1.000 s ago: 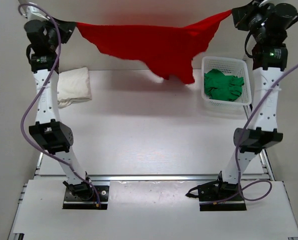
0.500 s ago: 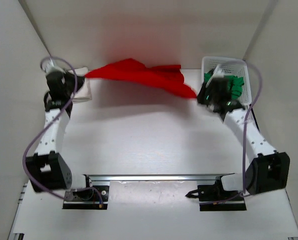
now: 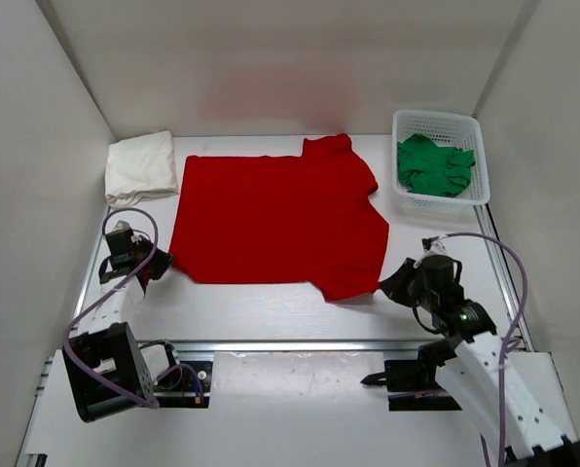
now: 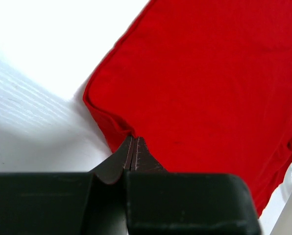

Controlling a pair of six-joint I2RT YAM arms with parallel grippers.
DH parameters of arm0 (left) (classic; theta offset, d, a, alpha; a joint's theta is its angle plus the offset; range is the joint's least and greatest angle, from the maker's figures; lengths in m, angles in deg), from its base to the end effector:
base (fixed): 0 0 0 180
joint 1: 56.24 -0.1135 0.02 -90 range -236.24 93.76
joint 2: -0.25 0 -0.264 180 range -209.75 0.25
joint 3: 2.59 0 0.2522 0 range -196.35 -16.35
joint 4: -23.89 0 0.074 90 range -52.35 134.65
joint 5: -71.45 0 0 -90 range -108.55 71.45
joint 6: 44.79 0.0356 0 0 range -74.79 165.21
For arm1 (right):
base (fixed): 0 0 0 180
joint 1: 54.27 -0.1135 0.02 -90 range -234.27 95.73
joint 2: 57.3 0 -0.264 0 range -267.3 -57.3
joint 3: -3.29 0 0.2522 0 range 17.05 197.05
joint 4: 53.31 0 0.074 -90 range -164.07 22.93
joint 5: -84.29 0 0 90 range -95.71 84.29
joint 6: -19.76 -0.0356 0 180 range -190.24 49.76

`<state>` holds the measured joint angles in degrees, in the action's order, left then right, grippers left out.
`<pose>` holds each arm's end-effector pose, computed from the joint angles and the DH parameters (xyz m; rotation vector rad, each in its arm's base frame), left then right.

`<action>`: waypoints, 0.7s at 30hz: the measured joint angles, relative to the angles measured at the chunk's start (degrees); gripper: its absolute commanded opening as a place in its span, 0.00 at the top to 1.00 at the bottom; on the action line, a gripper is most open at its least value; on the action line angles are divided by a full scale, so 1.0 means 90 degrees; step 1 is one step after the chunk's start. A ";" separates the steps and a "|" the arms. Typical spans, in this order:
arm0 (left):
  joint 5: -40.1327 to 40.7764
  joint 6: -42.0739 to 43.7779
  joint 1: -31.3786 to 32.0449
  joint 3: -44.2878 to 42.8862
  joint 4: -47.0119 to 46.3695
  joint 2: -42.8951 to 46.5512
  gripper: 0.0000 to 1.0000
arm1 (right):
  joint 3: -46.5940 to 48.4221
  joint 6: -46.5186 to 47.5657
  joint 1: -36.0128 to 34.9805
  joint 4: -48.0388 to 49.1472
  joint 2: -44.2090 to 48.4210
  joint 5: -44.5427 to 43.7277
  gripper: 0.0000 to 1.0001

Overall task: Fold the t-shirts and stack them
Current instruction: Grap the side of the flattened tshirt closest away from the robot with both arms, then fold the flattened tshirt in 1/3 of the way

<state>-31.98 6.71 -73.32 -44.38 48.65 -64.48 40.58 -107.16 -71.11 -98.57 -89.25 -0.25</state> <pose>0.2057 0.0546 0.1736 -1.0309 2.1927 -0.4540 0.1244 0.0412 0.2064 0.3560 2.3090 0.5927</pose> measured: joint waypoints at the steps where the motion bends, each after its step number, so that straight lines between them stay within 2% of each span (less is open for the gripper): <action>1: 0.0000 0.0019 0.0027 0.0000 0.0019 0.0068 1.00 | -0.0002 -0.0100 -0.0005 -0.0100 0.0255 0.0046 1.00; 4: -0.0061 0.0041 0.0119 0.0000 0.0051 0.0325 1.00 | -0.0005 -0.0393 -0.0124 -0.0304 0.0690 0.0138 1.00; 9: -0.0165 -0.0160 0.0328 -0.0024 -0.0155 0.0355 1.00 | 0.0027 -0.0503 -0.0323 -0.0454 0.0367 0.0131 1.00; 15: -0.0265 -0.0673 0.0279 -0.0389 -0.0624 -0.0185 1.00 | 0.0835 0.0153 0.0731 0.0328 -0.1921 0.0622 1.00; 21: -0.0265 -0.1251 -0.0056 -0.0879 -0.1212 -0.1069 1.00 | 0.2832 0.0721 0.0882 0.1275 -0.4464 0.0714 1.00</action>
<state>-34.36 -4.54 -73.83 -52.29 37.75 -74.09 66.06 -100.67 -63.18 -87.10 -129.42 6.17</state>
